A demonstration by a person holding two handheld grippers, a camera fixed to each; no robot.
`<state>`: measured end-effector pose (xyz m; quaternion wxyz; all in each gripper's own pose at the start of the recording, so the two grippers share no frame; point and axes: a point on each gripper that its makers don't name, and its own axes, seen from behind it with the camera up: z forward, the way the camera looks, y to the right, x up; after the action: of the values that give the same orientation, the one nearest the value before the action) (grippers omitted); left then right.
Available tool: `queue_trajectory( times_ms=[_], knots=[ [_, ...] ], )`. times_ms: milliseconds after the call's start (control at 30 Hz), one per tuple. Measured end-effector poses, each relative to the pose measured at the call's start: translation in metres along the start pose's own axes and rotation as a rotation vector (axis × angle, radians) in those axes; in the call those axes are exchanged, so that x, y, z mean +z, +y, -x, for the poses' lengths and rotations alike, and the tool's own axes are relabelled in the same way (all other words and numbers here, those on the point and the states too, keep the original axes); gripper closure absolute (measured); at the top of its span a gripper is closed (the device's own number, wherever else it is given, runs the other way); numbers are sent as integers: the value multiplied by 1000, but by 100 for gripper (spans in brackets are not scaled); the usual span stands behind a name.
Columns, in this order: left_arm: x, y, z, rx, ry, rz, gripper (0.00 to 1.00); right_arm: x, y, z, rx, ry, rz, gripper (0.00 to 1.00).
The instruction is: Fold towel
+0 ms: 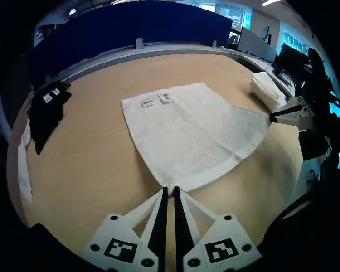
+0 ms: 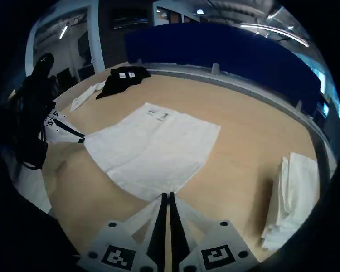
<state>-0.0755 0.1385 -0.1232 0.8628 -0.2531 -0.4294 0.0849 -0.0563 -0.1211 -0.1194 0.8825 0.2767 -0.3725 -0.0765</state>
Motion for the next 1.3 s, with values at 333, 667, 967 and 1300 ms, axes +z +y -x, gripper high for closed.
queue_trajectory(
  times_ms=[333,667,967,1300],
  knots=[
    [-37,11,-10,-45,-3,36,90,-36,-11,-17,19,19,-15,96],
    [-65,22,-14,-75,-5,67,90,-63,-19,-24,29,18,-31,96],
    [-71,22,-12,-101,-10,70,90,-68,-23,-23,31,8,-40,97],
    [-67,14,-23,-110,4,56,90,-60,-16,-33,20,16,-30,97]
  ],
)
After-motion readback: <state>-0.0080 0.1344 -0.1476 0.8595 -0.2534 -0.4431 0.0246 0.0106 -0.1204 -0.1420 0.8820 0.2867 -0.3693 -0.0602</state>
